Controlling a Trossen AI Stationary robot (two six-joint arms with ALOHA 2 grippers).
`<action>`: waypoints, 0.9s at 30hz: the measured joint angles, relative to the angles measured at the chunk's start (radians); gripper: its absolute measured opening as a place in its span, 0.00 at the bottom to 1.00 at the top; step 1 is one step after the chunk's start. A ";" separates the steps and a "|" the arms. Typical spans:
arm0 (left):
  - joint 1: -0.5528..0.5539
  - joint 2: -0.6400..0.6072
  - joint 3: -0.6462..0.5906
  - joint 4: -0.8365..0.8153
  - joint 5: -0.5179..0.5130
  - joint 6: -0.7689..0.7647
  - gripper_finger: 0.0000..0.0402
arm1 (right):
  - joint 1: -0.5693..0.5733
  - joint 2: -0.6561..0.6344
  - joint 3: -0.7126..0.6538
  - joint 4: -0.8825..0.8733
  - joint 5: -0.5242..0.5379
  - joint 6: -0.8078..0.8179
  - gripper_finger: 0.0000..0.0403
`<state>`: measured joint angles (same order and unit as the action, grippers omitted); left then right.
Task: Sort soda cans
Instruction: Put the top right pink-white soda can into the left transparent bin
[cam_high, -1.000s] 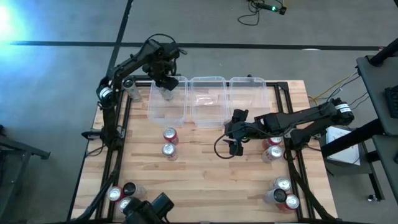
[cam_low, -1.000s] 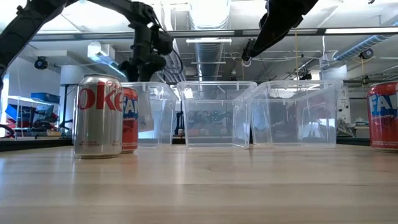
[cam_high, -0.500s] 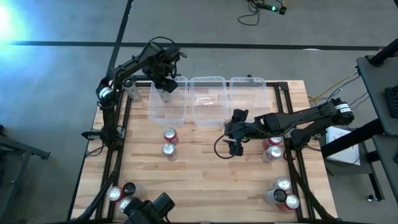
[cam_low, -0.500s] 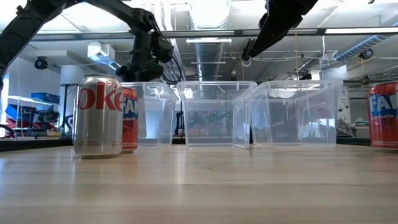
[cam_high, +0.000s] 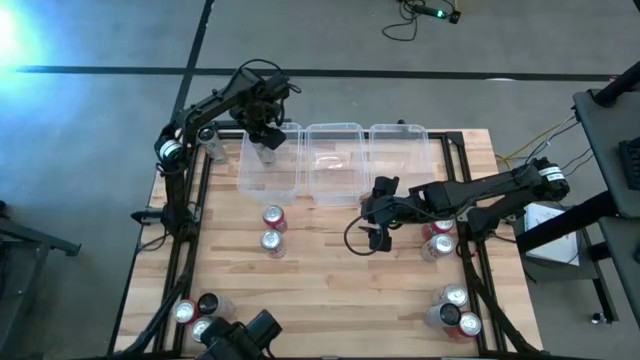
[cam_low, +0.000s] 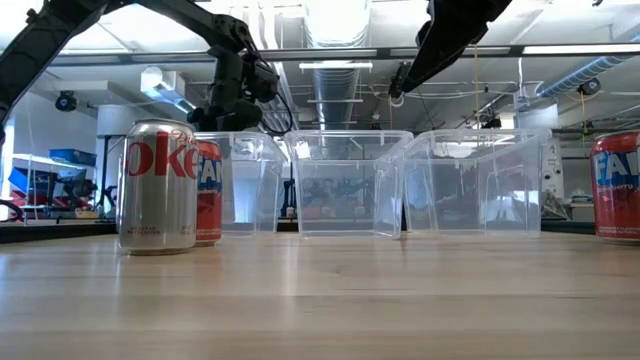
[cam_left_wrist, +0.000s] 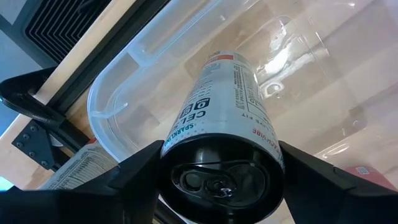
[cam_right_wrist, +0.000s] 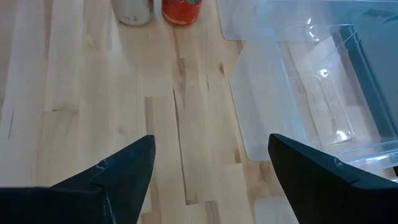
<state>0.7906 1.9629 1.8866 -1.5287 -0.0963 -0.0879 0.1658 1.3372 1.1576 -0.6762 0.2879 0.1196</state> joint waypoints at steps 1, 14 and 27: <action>0.000 0.000 0.000 0.000 0.000 0.000 0.67 | 0.000 0.000 0.000 0.000 0.000 0.000 0.78; 0.000 0.000 0.000 0.011 0.026 0.008 0.68 | 0.000 0.000 0.000 0.000 0.000 -0.006 0.81; 0.000 -0.001 0.000 0.019 0.064 0.010 0.68 | 0.000 0.000 0.000 0.000 0.000 -0.007 0.84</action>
<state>0.7907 1.9617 1.8866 -1.5093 -0.0326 -0.0777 0.1661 1.3373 1.1576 -0.6758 0.2882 0.1127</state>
